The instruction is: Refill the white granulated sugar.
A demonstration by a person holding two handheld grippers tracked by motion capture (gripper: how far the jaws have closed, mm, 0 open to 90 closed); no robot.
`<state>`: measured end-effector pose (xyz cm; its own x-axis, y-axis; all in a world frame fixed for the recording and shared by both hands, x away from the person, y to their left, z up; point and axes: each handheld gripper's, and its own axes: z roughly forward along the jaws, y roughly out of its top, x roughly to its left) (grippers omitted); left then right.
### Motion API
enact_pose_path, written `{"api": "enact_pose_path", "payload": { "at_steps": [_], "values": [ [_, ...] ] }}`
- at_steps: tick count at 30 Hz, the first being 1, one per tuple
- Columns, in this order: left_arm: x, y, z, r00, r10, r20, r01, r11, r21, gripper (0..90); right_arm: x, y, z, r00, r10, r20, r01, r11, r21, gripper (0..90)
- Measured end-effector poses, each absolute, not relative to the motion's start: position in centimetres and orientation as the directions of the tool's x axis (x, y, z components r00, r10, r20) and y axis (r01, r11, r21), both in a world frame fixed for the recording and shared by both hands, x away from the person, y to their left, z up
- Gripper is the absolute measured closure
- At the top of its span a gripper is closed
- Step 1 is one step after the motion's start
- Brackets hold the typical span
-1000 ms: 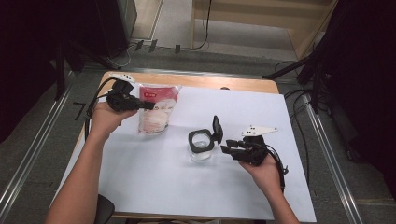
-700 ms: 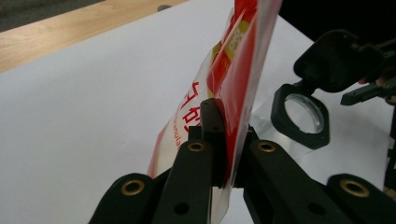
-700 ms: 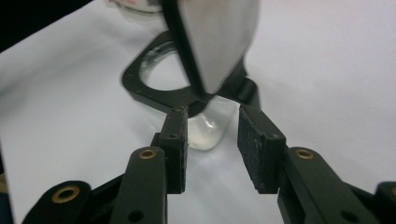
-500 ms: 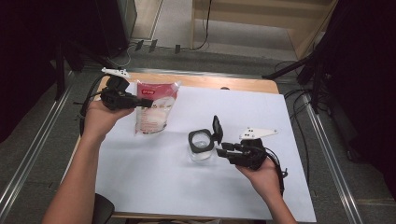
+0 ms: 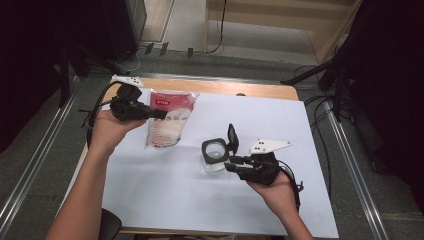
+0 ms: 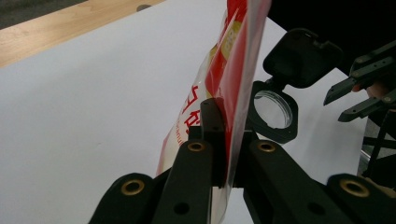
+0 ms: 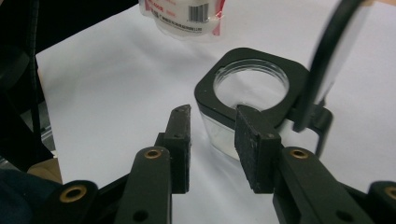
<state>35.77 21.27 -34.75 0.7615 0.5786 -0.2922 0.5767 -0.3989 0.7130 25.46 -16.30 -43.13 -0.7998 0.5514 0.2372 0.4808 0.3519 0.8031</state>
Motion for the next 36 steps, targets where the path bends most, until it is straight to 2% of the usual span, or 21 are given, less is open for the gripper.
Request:
{"api": "enact_pose_path", "payload": {
  "at_steps": [14, 21, 36],
  "values": [
    [34.1, 21.5, -34.5, 0.751, 0.589, -0.299, 0.591, -0.396, 0.703, 90.0, 25.2, -12.7, -43.4, -0.82, 0.528, 0.221, 0.463, 0.385, 0.798, 64.4],
    [33.3, 21.5, -33.9, 0.766, 0.564, -0.308, 0.577, -0.394, 0.715, 90.0, 25.3, -10.5, -43.9, -0.841, 0.499, 0.21, 0.441, 0.405, 0.801, 60.8],
    [32.4, 20.6, -32.5, 0.801, 0.512, -0.311, 0.55, -0.423, 0.72, 90.0, 25.2, -5.7, -44.8, -0.842, 0.49, 0.226, 0.449, 0.403, 0.798, 60.3]
  ]
}}
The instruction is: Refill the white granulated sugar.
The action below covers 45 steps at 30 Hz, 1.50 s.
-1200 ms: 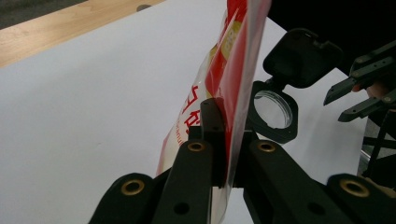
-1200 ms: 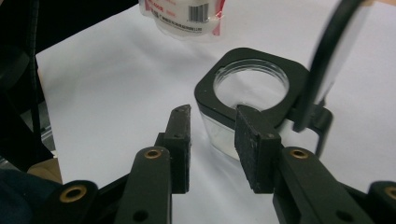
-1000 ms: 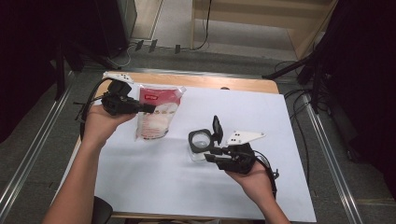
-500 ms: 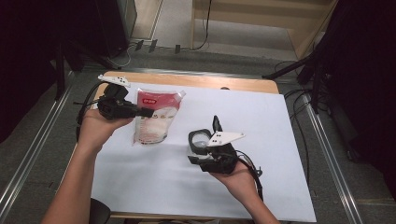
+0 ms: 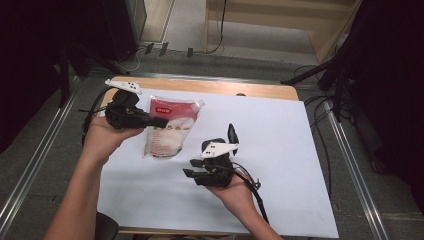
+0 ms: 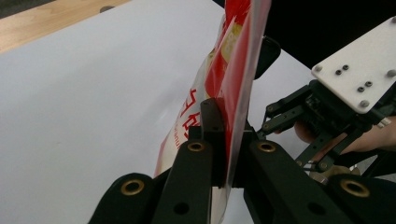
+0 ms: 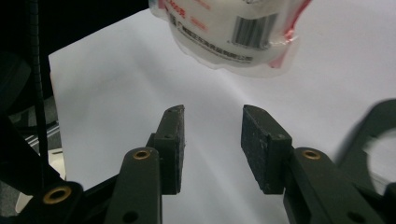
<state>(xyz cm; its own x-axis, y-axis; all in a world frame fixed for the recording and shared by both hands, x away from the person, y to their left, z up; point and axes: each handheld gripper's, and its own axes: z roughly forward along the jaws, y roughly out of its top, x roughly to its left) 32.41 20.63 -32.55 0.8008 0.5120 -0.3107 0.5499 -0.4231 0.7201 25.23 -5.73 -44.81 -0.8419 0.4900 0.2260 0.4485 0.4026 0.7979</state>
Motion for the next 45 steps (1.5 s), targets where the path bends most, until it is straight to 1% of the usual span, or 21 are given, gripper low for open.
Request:
{"api": "enact_pose_path", "payload": {
  "at_steps": [4, 6, 8, 10, 15, 17, 19, 25, 29, 31, 36, 40, 45],
  "values": [
    [32.3, 20.8, -32.4, 0.796, 0.512, -0.324, 0.56, -0.419, 0.714, 90.0, 25.5, -4.4, -45.1, -0.844, 0.489, 0.219, 0.445, 0.412, 0.795, 60.3],
    [32.2, 20.9, -32.4, 0.793, 0.517, -0.323, 0.564, -0.421, 0.71, 90.0, 25.6, -3.8, -45.4, -0.84, 0.492, 0.229, 0.454, 0.406, 0.793, 58.0],
    [32.2, 21.0, -32.4, 0.789, 0.519, -0.328, 0.57, -0.422, 0.705, 90.0, 25.7, -3.2, -45.7, -0.841, 0.495, 0.218, 0.445, 0.405, 0.798, 54.4],
    [32.1, 21.0, -32.4, 0.791, 0.518, -0.326, 0.569, -0.426, 0.704, 90.0, 25.6, -2.7, -46.0, -0.837, 0.497, 0.228, 0.455, 0.4, 0.796, 54.1],
    [31.9, 20.9, -32.2, 0.792, 0.509, -0.338, 0.572, -0.425, 0.702, 90.0, 25.5, -1.4, -46.8, -0.829, 0.522, 0.201, 0.446, 0.401, 0.8, 46.7],
    [31.9, 20.9, -32.2, 0.789, 0.512, -0.339, 0.577, -0.429, 0.695, 90.0, 25.6, -1.0, -47.1, -0.82, 0.536, 0.202, 0.453, 0.391, 0.801, 46.7],
    [31.9, 20.9, -32.2, 0.791, 0.508, -0.341, 0.577, -0.436, 0.691, 90.0, 25.6, -0.6, -47.4, -0.819, 0.546, 0.178, 0.442, 0.401, 0.802, 46.7],
    [31.7, 20.7, -32.1, 0.789, 0.498, -0.361, 0.587, -0.437, 0.681, 90.0, 26.0, 0.2, -48.5, -0.79, 0.577, 0.206, 0.485, 0.384, 0.786, 46.1],
    [31.5, 20.7, -32.0, 0.786, 0.49, -0.377, 0.598, -0.444, 0.668, 90.0, 26.0, 0.3, -48.7, -0.79, 0.579, 0.204, 0.48, 0.376, 0.792, 47.3],
    [31.3, 20.7, -31.9, 0.78, 0.476, -0.407, 0.611, -0.438, 0.66, 90.0, 25.9, 0.2, -48.7, -0.794, 0.576, 0.195, 0.469, 0.376, 0.799, 49.0],
    [31.0, 21.0, -31.5, 0.774, 0.463, -0.432, 0.623, -0.436, 0.649, 89.8, 25.7, -0.1, -48.7, -0.803, 0.573, 0.163, 0.435, 0.376, 0.819, 49.2],
    [30.8, 21.2, -31.4, 0.769, 0.45, -0.453, 0.632, -0.434, 0.642, 89.7, 25.3, -0.4, -48.5, -0.796, 0.588, 0.145, 0.41, 0.347, 0.843, 48.4],
    [30.7, 21.1, -31.2, 0.776, 0.41, -0.48, 0.629, -0.441, 0.64, 89.0, 25.2, -0.4, -48.7, -0.809, 0.575, 0.122, 0.379, 0.35, 0.857, 47.2]
  ]
}}
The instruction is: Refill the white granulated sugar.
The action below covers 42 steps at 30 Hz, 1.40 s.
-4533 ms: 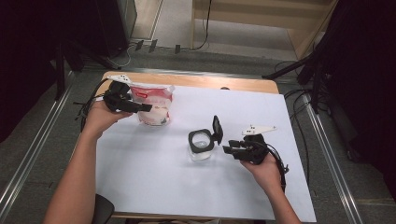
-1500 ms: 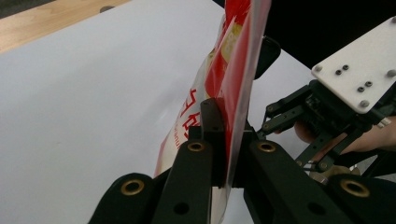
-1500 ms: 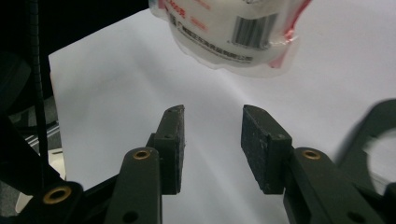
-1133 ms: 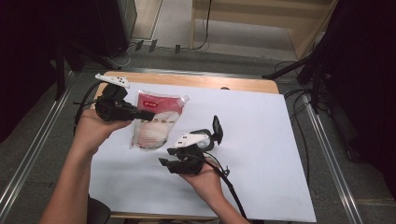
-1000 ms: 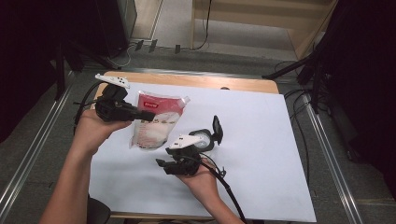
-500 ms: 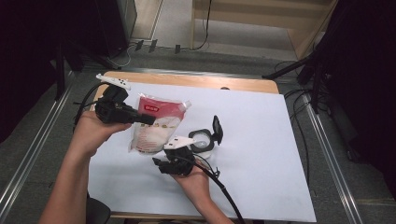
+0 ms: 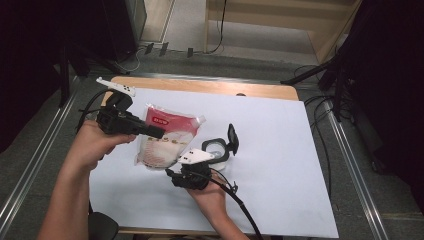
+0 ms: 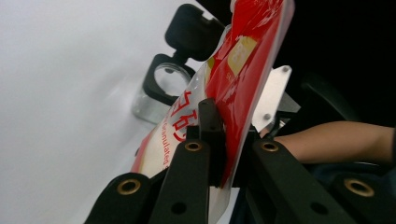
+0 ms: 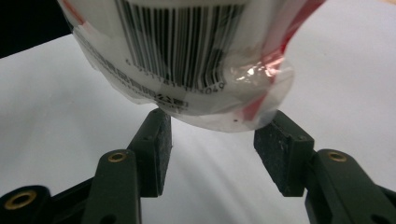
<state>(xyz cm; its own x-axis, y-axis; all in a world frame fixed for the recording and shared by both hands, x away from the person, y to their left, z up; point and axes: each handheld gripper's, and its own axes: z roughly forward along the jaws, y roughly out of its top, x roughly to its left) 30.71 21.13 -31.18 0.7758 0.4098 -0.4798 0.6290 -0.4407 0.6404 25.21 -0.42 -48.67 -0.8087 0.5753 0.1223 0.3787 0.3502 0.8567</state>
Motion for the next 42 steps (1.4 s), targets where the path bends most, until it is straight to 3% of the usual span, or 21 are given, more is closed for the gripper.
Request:
{"api": "enact_pose_path", "payload": {
  "at_steps": [9, 15, 19, 29, 36, 42],
  "values": [
    [31.3, 20.8, -31.8, 0.738, 0.393, -0.549, 0.674, -0.398, 0.622, 88.8, 25.0, -0.1, -49.2, -0.833, 0.55, 0.055, 0.298, 0.364, 0.883, 52.4],
    [31.2, 19.8, -31.8, 0.758, 0.448, -0.473, 0.644, -0.404, 0.649, 88.3, 23.9, 0.0, -48.8, -0.851, 0.525, 0.008, 0.236, 0.369, 0.899, 55.8],
    [31.2, 19.2, -32.0, 0.781, 0.465, -0.416, 0.611, -0.434, 0.662, 86.1, 23.5, 0.1, -48.9, -0.854, 0.511, 0.093, 0.297, 0.334, 0.895, 57.0],
    [31.3, 18.6, -32.8, 0.82, 0.45, -0.355, 0.558, -0.484, 0.674, 81.5, 23.3, -0.3, -48.7, -0.861, 0.487, 0.147, 0.333, 0.321, 0.886, 57.8],
    [31.4, 18.7, -33.2, 0.836, 0.415, -0.36, 0.539, -0.494, 0.682, 80.0, 23.3, -0.5, -48.3, -0.868, 0.46, 0.185, 0.349, 0.302, 0.887, 58.4],
    [31.7, 18.1, -34.5, 0.846, 0.374, -0.379, 0.529, -0.511, 0.677, 73.1, 23.5, -0.8, -47.9, -0.866, 0.439, 0.238, 0.379, 0.266, 0.886, 59.1]
  ]
}}
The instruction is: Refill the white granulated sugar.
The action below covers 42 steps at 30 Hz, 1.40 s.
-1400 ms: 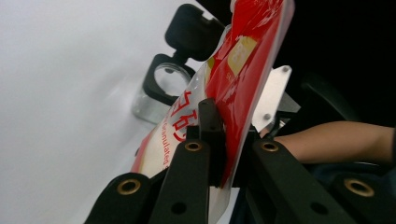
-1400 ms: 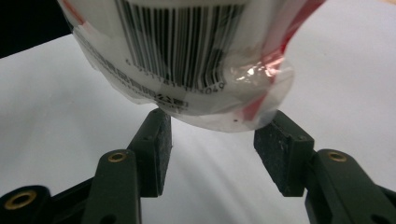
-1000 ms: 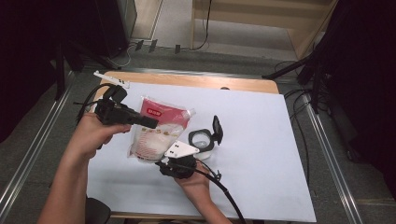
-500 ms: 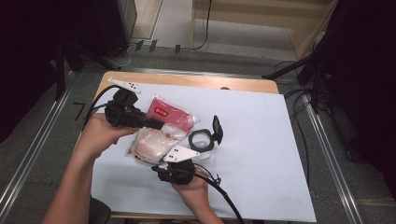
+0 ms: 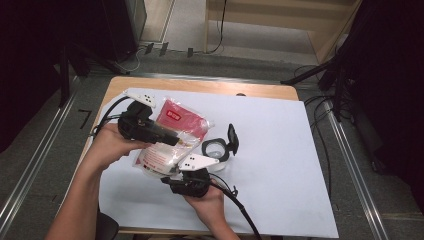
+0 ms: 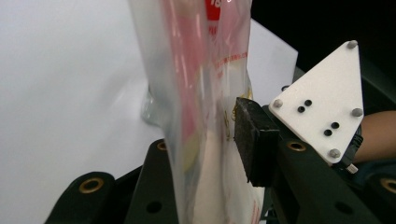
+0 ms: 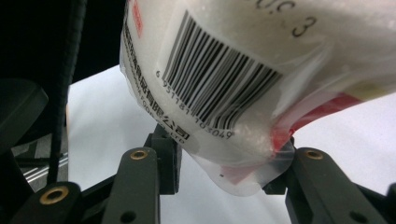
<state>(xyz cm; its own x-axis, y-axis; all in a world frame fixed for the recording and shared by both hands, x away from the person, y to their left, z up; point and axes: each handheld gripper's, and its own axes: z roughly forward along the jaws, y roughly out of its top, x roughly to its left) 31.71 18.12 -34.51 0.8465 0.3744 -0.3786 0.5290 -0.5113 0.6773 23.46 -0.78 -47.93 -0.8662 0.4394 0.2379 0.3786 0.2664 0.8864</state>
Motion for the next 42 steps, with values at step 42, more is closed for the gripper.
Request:
{"api": "enact_pose_path", "payload": {
  "at_steps": [42],
  "values": [
    [32.8, 17.1, -35.4, 0.705, 0.409, -0.579, 0.708, -0.446, 0.548, 88.7, 23.9, -0.4, -49.0, -0.843, 0.512, 0.165, 0.348, 0.286, 0.893, 56.4]
  ]
}}
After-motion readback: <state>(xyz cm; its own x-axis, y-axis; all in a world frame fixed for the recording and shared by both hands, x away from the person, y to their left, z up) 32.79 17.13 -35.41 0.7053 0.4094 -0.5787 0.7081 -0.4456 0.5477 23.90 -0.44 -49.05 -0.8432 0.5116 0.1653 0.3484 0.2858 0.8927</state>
